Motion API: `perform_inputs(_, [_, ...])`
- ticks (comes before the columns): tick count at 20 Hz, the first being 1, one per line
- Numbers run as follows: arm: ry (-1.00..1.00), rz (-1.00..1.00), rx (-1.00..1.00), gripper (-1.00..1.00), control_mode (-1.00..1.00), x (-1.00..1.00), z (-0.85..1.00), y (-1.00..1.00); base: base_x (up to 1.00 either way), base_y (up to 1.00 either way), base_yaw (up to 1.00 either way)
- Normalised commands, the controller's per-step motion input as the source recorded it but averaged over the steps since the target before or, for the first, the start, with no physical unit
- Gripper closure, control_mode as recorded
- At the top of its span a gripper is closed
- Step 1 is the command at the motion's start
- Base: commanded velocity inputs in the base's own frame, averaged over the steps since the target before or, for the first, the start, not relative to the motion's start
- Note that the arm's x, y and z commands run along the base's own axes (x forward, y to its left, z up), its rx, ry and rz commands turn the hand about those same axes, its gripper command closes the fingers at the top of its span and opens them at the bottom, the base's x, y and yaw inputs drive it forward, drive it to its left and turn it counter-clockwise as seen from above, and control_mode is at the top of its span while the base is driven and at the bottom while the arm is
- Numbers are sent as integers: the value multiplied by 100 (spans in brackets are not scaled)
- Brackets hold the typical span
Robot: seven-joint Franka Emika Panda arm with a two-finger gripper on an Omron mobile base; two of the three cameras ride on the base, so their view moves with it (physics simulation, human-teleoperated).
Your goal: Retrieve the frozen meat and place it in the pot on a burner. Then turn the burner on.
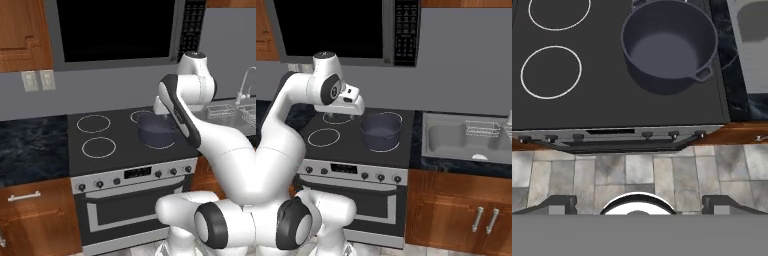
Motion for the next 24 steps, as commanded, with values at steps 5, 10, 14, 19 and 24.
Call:
perform_inputs(5, [0, 0, 0, -100, 100, 0, 0, 0, 0, -78, 0])
perform_inputs(10, [0, 0, 0, -100, 100, 0, 0, 0, 0, -82, 0])
perform_inputs(14, [0, 0, 0, -100, 100, 0, 0, 0, 0, -83, 0])
perform_inputs(19, [0, 0, 0, -100, 100, 0, 0, 0, 0, -82, 0])
perform_inputs(24, [0, 0, 0, -100, 100, 0, 0, 0, 0, -74, 0])
